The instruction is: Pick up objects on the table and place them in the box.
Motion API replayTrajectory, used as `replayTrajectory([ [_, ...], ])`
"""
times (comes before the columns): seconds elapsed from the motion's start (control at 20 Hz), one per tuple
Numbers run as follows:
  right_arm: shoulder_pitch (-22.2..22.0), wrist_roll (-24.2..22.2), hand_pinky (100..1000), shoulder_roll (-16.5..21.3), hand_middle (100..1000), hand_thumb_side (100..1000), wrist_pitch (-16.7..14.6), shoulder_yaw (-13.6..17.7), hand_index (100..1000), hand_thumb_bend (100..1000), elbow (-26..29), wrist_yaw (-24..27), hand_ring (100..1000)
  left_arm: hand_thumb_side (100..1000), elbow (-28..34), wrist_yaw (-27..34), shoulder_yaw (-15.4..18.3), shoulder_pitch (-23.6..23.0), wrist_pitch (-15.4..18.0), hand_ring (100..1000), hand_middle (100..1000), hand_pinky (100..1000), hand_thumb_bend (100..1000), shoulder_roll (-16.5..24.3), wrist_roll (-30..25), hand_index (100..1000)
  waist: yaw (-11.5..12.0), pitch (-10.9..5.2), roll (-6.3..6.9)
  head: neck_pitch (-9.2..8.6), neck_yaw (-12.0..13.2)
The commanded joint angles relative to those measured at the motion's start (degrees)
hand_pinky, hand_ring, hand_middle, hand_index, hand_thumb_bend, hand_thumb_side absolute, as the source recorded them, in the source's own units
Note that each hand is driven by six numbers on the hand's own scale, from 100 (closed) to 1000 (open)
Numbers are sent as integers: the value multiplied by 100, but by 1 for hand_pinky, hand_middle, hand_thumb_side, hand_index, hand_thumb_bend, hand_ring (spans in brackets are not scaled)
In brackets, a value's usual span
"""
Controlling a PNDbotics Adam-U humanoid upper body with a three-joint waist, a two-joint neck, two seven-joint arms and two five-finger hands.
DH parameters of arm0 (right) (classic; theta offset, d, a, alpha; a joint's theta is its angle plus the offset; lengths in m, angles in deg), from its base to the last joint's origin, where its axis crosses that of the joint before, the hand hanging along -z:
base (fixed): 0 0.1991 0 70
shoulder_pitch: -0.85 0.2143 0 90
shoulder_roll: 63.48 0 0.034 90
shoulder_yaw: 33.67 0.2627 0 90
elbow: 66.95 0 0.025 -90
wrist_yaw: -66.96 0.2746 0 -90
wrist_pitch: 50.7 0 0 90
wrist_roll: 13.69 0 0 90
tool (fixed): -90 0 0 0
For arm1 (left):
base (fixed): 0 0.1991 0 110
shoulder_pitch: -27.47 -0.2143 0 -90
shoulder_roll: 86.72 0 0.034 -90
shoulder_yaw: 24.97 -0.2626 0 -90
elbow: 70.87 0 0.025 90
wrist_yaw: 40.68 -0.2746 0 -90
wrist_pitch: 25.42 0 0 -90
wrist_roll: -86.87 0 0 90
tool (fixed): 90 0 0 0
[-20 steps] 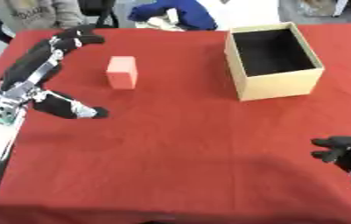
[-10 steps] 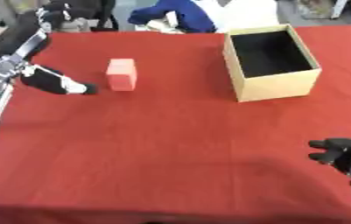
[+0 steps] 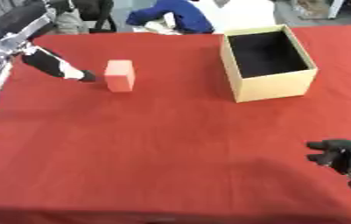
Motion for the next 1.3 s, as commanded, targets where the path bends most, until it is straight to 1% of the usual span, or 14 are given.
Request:
replayTrajectory([
  [0.05, 17, -26, 844, 100, 575, 640, -9, -6, 823, 100, 54, -15, 899, 294, -431, -180, -103, 287, 84, 1000, 758, 808, 856, 297, -110, 891, -13, -82, 0, 28, 21],
  [0.3, 16, -51, 843, 105, 575, 641, 1, -35, 823, 100, 44, -17, 899, 332, -1076, -511, -361, 704, 323, 1000, 752, 792, 859, 312, -259, 889, -54, -91, 17, 28, 46],
  [0.55, 17, -68, 843, 110, 575, 640, 7, -54, 823, 100, 42, -16, 899, 367, -1577, -799, -529, 1013, 511, 995, 744, 784, 865, 221, -371, 884, -84, -102, 23, 28, 57],
  [0.9, 11, -84, 844, 113, 575, 640, 12, -71, 823, 100, 36, -20, 899, 381, -2261, -1186, -644, 1352, 541, 997, 736, 781, 866, 15, -303, 882, -104, -116, 27, 28, 56],
  [1.05, 10, -87, 843, 116, 574, 641, 11, -75, 823, 100, 35, -20, 899, 389, -2534, -1344, -666, 1466, 520, 896, 735, 782, 866, -84, -252, 883, -111, -118, 24, 28, 57],
  [1.3, 13, -92, 843, 121, 574, 640, 9, -86, 823, 100, 37, -16, 899, 392, -2968, -1596, -691, 1640, 487, 808, 735, 785, 842, -227, -140, 882, -122, -118, 18, 28, 58],
])
